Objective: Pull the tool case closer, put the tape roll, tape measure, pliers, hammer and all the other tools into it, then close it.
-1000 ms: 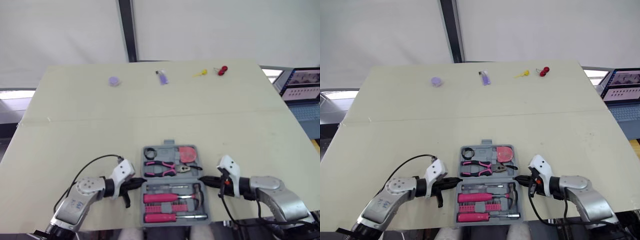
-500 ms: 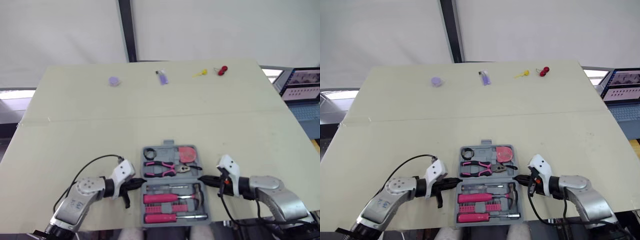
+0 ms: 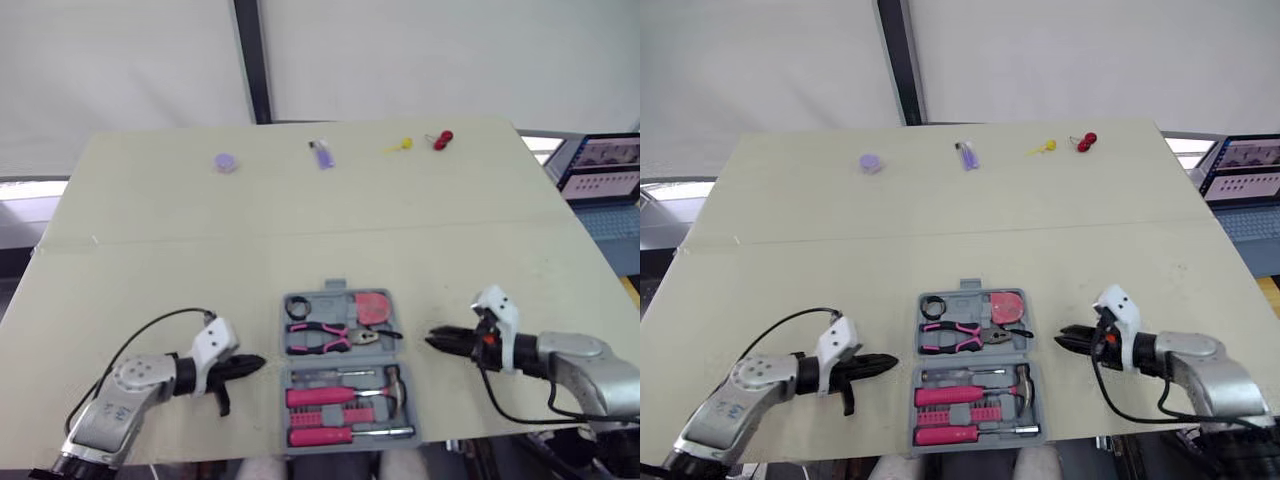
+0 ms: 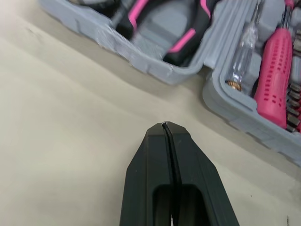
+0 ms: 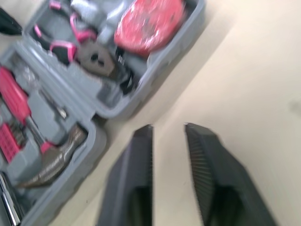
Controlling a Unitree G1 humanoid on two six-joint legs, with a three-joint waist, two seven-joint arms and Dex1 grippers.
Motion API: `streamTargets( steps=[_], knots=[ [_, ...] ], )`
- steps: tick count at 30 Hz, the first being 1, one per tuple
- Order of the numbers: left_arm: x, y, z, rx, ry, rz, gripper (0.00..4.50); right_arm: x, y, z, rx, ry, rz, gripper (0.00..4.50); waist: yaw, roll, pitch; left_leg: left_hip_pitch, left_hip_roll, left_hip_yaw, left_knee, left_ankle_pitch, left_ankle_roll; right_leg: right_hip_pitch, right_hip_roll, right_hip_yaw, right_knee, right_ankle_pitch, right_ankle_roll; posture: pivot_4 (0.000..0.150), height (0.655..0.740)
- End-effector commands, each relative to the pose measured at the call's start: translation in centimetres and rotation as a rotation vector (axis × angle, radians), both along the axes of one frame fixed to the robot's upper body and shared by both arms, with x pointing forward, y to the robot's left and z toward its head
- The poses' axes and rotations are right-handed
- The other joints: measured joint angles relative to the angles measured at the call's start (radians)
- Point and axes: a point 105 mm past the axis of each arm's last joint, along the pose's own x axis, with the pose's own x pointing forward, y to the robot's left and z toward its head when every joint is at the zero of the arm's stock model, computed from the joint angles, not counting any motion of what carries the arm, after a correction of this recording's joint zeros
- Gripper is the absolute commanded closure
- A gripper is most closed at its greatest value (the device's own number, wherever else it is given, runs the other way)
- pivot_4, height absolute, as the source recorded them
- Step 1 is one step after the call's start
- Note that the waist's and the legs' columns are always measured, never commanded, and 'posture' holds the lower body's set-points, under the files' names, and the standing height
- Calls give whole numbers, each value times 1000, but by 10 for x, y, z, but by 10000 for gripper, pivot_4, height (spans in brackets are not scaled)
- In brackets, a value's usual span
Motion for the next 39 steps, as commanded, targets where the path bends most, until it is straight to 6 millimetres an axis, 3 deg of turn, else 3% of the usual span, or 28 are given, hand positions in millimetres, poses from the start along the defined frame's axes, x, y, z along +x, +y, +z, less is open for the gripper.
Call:
streamTargets(
  steps=[1, 4, 13, 22, 25, 30, 39],
  knots=[
    [-15, -23, 27, -123, -46, -142, 45000, 15, 2, 14, 72, -6, -41, 12766, -1, 0, 0, 0, 0, 0, 0, 0, 0, 0, 0, 0, 0, 0, 0, 1500, 7400],
    [-41, -33, 16, -85, 36, -265, 45000, 32, 11, 12, 93, 16, -86, 391, 0, 1, 0, 0, 0, 0, -1, 0, 0, 0, 0, 0, 0, 0, 0, 1500, 7400],
    [-56, -40, -27, 74, 76, -356, 45000, 48, 47, -11, 162, 186, -144, 391, 0, 2, 1, 0, 0, 1, -1, 0, 0, -2, 0, 0, 1, 0, 0, 1500, 7400],
    [-64, -35, -51, 157, 55, -405, 45000, 25, 73, -20, 204, 264, -76, 391, -2, 8, -5, 3, 0, 2, -5, 0, 0, -1, 0, 0, 1, 0, 0, 1500, 7400],
    [-64, -34, -53, 157, 56, -406, 45000, 20, 76, -18, 217, 256, -54, 391, -3, 8, -6, 5, 0, 4, -7, 0, 0, -1, 0, 1, 1, 0, 0, 1500, 7400],
    [-62, -34, -53, 160, 48, -402, 45000, 18, 83, 3, 310, 220, -6, 391, -7, 8, -6, 6, 0, 4, -8, 0, 0, -2, 0, 1, 1, 0, 0, 1500, 7400],
    [-57, -35, -50, 133, 37, -356, 45000, 10, 80, 26, 424, 178, 72, 391, -23, 9, -5, 5, 0, 4, -8, 0, 0, -2, 0, 2, 1, 0, 0, 1500, 7400]
  ],
)
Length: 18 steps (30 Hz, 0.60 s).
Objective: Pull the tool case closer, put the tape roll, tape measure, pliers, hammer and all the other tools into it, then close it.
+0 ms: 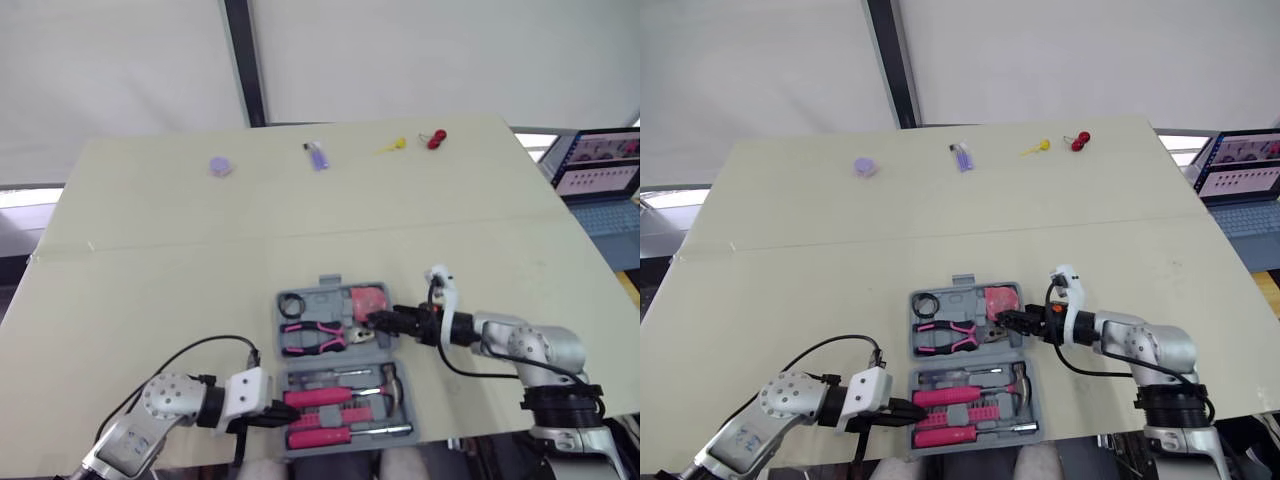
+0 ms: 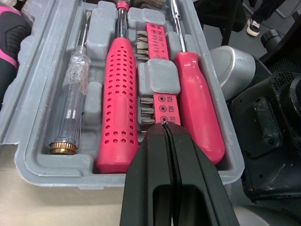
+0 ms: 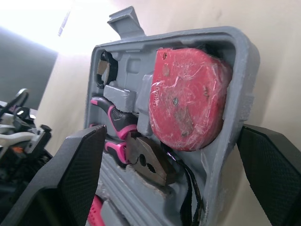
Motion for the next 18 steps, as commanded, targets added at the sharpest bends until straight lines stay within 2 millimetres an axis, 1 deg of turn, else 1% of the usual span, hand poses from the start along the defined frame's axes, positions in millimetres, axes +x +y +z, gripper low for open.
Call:
streamTargets(
  steps=[1, 4, 8, 11, 14, 18],
  knots=[
    [-2, 10, -18, 44, 75, 92, 45000, -6, 3, 23, 83, -75, 56, 391, -2, 0, 0, 0, 0, 0, 0, 0, 0, 0, 0, 0, 0, 0, 0, 1500, 7400],
    [1, 8, -11, -31, 107, 174, 45000, -4, -1, 30, 100, -92, 50, 391, -2, 0, 0, 0, 0, 0, 0, 0, 0, 0, 0, 0, 0, 0, 0, 1500, 7400],
    [0, 15, -12, -64, 144, 270, 45000, -6, -2, 38, 125, -107, 68, 391, -4, 0, 0, 0, 0, 0, 0, 0, 0, -1, 0, 0, 0, 0, 0, 1500, 7400],
    [-2, 19, -8, -119, 169, 350, 45000, -12, -3, 45, 139, -118, 95, 391, -5, 0, 1, 0, 1, 0, -1, 0, 0, -1, 0, 0, 0, 0, 0, 1500, 7400],
    [-11, 21, -11, -133, 206, 384, 45000, -16, 0, 54, 150, -132, 129, 391, -5, 0, 1, -1, 1, 1, -1, 0, 0, -2, 0, 0, 0, 0, 0, 1500, 7400],
    [-13, 19, -12, -172, 241, 433, 45000, -26, 3, 56, 142, -131, 194, 391, -2, 0, 1, -1, 1, 1, -1, 0, 0, -2, 0, 0, -1, 0, 0, 1500, 7400]
  ],
)
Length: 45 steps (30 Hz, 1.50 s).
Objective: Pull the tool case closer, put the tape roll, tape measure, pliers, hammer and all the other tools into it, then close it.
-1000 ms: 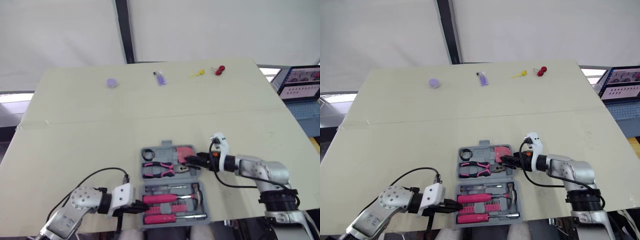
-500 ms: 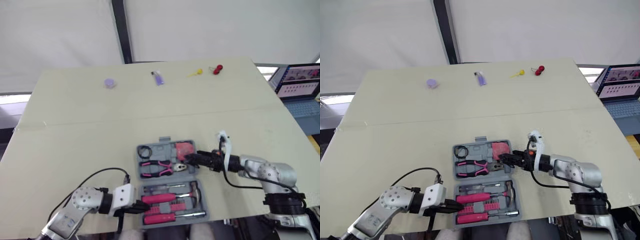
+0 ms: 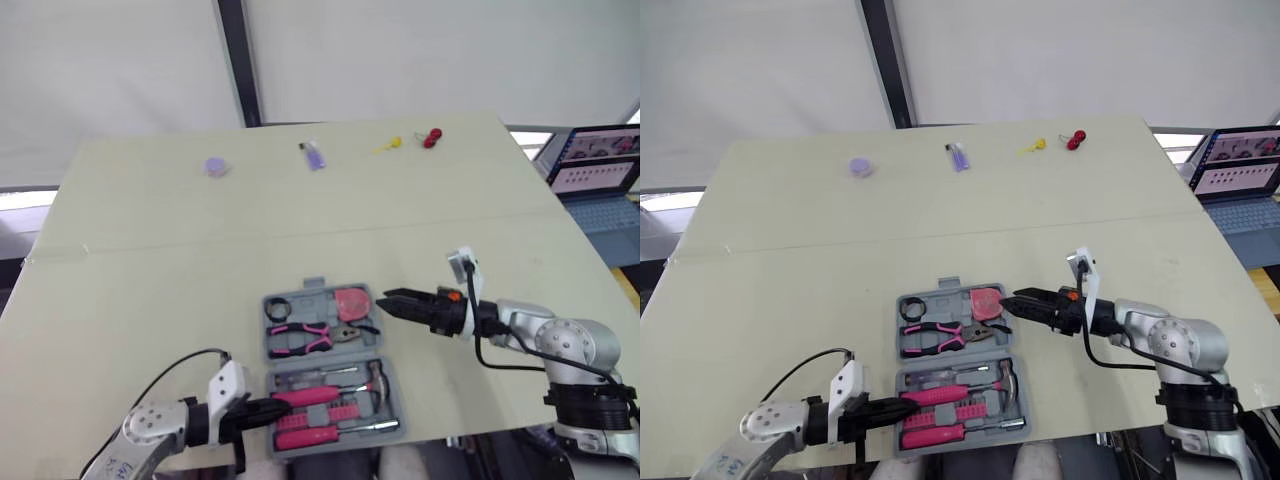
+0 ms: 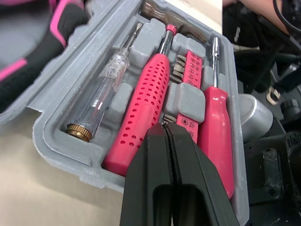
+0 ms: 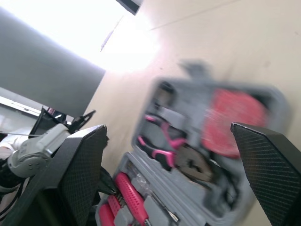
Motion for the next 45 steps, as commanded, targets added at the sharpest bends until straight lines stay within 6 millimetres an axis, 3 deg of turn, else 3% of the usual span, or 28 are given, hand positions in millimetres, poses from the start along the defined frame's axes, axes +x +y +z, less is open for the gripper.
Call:
streamTargets(
  steps=[1, 4, 10, 16, 21, 25, 31, 45],
  knots=[
    [-6, 5, -9, -9, 70, 70, 45000, -14, 4, 12, 19, -34, 93, 391, 1, 0, 0, 0, 0, 0, 0, 0, 0, 0, 0, 0, 0, 0, 0, 1500, 7400],
    [-9, 3, -12, -10, 76, 65, 45000, -14, 3, 4, -28, -30, 91, 391, 1, 0, 0, 0, 0, 0, 0, 0, 0, 0, 0, 0, 0, 0, 0, 1500, 7400],
    [-9, 2, -16, 25, 43, 15, 45000, 35, -28, -20, -282, -108, -181, 391, 0, 0, 0, 0, 0, 2, 0, 0, 0, -1, 0, 1, 0, 0, 0, 1500, 7400],
    [-13, 0, -22, 60, 29, -59, 45000, 49, 6, -41, -368, -139, -147, 391, -7, 0, 0, 0, 0, 4, -2, 0, 0, -5, 0, 1, 1, 0, 0, 1500, 7400],
    [-12, 3, -22, 93, 7, -96, 45000, 64, 16, -59, -414, -93, -206, 391, -5, 0, 0, -1, 0, 5, -1, 0, 0, -6, 0, 1, 2, 0, 0, 1500, 7400],
    [-12, 7, -24, 100, 10, -98, 45000, 46, 35, -81, -330, 90, -118, 391, -9, -1, -3, 0, 1, 5, -2, 0, 0, -7, 0, 1, 3, 0, 0, 1500, 7400],
    [-16, 12, -26, 115, 17, -110, 45000, 23, 54, -59, -101, 168, 31, 391, -23, -1, -5, 1, 2, 5, -3, 0, 0, -6, 0, -1, 4, 0, 0, 1500, 7400],
    [-10, 24, -27, 145, -26, -50, 45000, 31, 37, -10, 86, 69, 31, 391, -26, 0, -5, -1, 2, 6, -3, 0, 0, -9, 0, 0, 4, 0, 0, 1500, 7400]
  ],
)
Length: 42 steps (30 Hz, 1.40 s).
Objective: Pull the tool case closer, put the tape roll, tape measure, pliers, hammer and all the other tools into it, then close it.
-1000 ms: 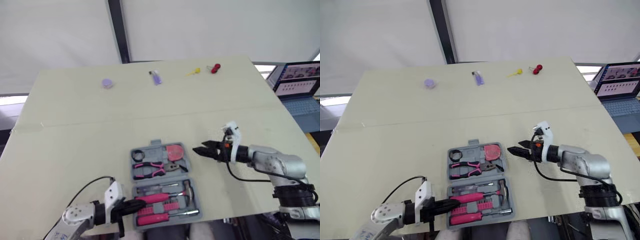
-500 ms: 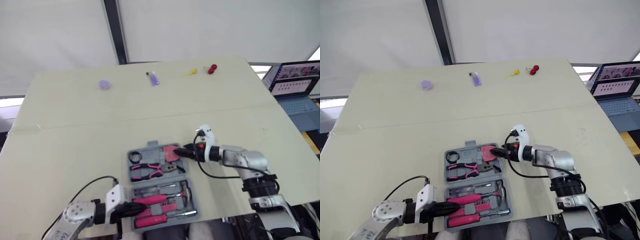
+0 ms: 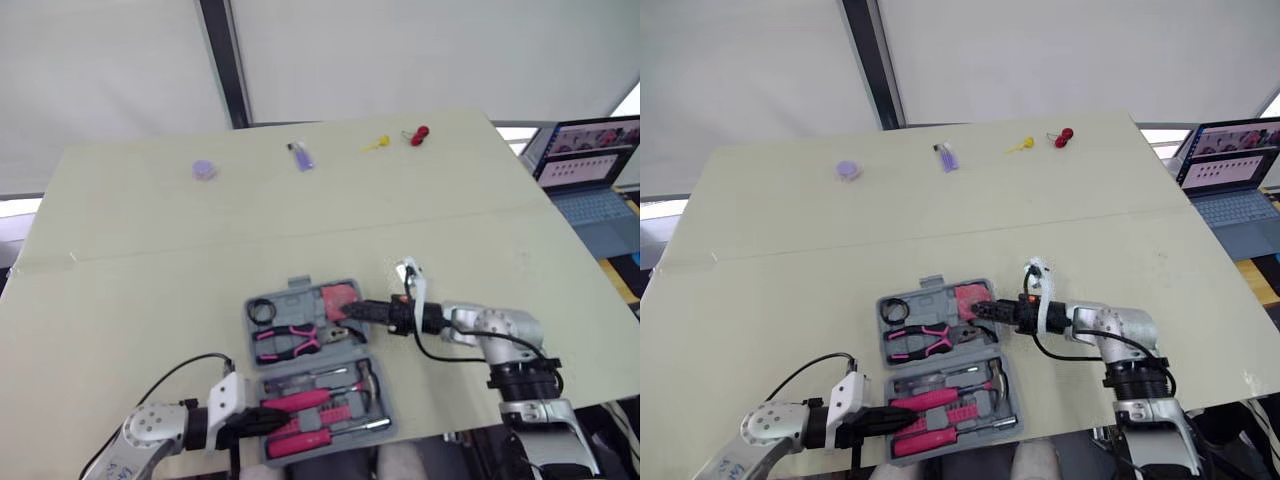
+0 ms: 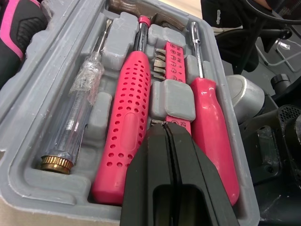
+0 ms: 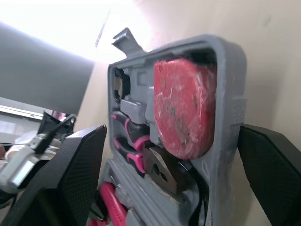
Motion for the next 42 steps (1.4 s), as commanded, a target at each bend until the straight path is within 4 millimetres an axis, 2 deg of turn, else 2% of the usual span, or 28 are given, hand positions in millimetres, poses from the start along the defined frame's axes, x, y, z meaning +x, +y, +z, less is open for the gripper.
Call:
streamTargets(
  steps=[1, 5, 9, 17, 20, 24, 30, 32, 42],
  knots=[
    [-2, 22, -18, 79, 44, 112, 45000, 1, -4, 32, 73, -105, 32, 391, 0, 0, 0, 0, 0, 0, 0, 0, 0, 0, 0, 0, 0, 0, 0, 1500, 7400],
    [-4, 22, -17, 40, 40, 180, 45000, -7, -7, 39, 77, -117, 79, 391, 0, 0, 0, 0, 0, 0, 0, 0, 0, 0, 0, 0, 0, 0, 0, 1500, 7400],
    [4, 23, -12, -15, 30, 268, 45000, -19, -6, 40, 67, -122, 133, 391, 1, 0, 0, 0, 0, 0, 0, 0, 0, 0, 0, 0, 0, 0, 0, 1500, 7400],
    [5, 20, -16, -21, 39, 284, 45000, -28, -1, 46, 64, -137, 179, 391, 4, 0, 0, 0, 0, 0, 1, 0, 0, 0, 0, 1, 0, 0, 0, 1500, 7400],
    [8, 21, -14, -43, 39, 312, 45000, -39, 1, 46, 54, -152, 227, 391, 7, 0, 0, 0, 0, 0, 1, 0, 0, 0, 0, 1, 0, 0, 0, 1500, 7400],
    [14, 24, -11, -95, 35, 397, 45000, -56, -4, 44, 19, -157, 281, 391, 21, 0, 0, 0, 0, 0, 2, 0, 0, 0, 0, 1, 0, 0, 0, 1500, 7400],
    [20, 18, -1, -166, 4, 481, 45000, -60, -13, 46, 3, -169, 288, 391, 28, -1, 0, 0, 0, 0, 3, 0, 0, 1, 0, 1, 0, 0, 0, 1500, 7400],
    [22, 17, 0, -182, 6, 502, 45000, -67, -14, 48, -4, -172, 325, 391, 30, -1, 0, 0, 0, 0, 3, 0, 0, 1, 0, 1, 0, 0, 0, 1500, 7400],
    [20, 16, 2, -203, 39, 518, 45000, -92, -11, 50, -37, -192, 435, 391, 29, -3, 1, -1, 0, 0, 3, 0, 0, 1, 0, 0, -1, 0, -1, 1500, 7400]
  ],
)
